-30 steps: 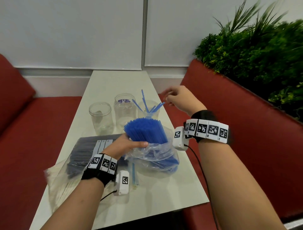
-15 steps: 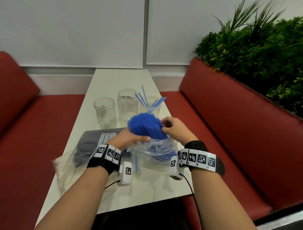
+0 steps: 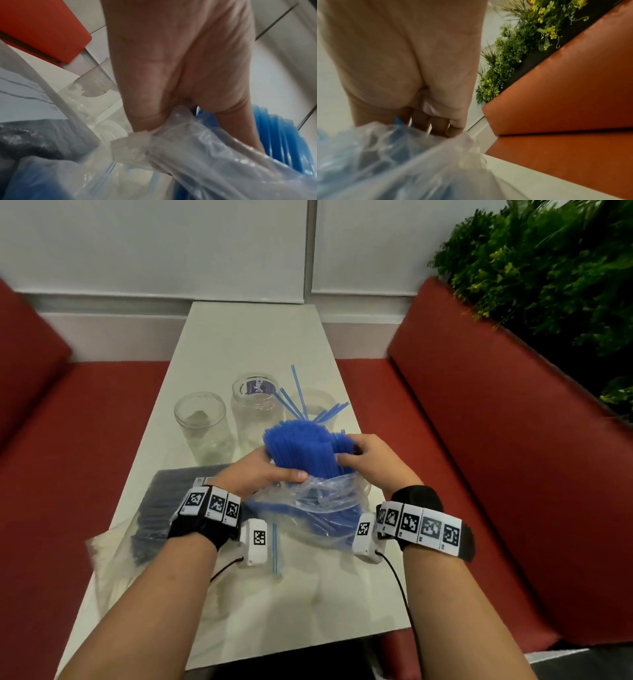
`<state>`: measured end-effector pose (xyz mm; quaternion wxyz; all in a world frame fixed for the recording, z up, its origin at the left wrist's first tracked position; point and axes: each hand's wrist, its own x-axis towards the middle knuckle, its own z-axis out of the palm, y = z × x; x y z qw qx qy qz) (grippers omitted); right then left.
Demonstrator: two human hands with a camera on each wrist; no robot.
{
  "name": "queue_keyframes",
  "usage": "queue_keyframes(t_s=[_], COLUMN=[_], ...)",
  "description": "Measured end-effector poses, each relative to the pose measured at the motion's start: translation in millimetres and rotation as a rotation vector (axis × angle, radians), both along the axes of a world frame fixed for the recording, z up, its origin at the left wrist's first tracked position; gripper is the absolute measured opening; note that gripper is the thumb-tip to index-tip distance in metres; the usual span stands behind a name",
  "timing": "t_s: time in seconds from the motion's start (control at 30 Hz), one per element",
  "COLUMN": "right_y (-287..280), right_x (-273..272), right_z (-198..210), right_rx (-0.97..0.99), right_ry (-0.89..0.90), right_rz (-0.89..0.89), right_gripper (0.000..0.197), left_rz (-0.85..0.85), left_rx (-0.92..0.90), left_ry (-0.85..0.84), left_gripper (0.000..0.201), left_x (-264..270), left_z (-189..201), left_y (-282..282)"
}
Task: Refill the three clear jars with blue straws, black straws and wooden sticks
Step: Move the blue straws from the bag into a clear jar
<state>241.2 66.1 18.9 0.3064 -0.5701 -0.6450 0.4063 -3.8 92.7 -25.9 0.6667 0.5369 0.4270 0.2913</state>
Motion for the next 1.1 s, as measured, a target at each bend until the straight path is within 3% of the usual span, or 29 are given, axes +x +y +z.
queue_keyframes(t_s=[0.2,0.47,0.63,0.8,0.9,1.1], right_y=[4,15,16,23,29,36], right_x=[-15,-29,-31,-34,-30,-30], right_z=[18,20,12,15,23,43], right_rx=[0.011,-0.016,-0.001,0.027,0.067,0.119], right_ry=[0.004,-0.013,0.112,0.219,0.273,0.422], right_rz=[-0.17,-0.182,-0.22,-0.259,-0.288,-0.378], right_gripper=[0.016,0.013,0.008,0.019,0.011,0.044], left_rz=[0.067,0.1,0.12,0.126,0.123,0.11], left_rx=[-0.082,-0.089,-0.101,-0.102,-0.101,-0.108], left_ry=[0.073,0.116,0.122,0.141,0.163,0.205], left_gripper=[0.084,0.077,0.078,0.075,0.081,0.088], left_x=[2,1,3,5,6,3], left_z=[33,44,37,36,36,35], left_y=[-7,-1,2,8,9,6])
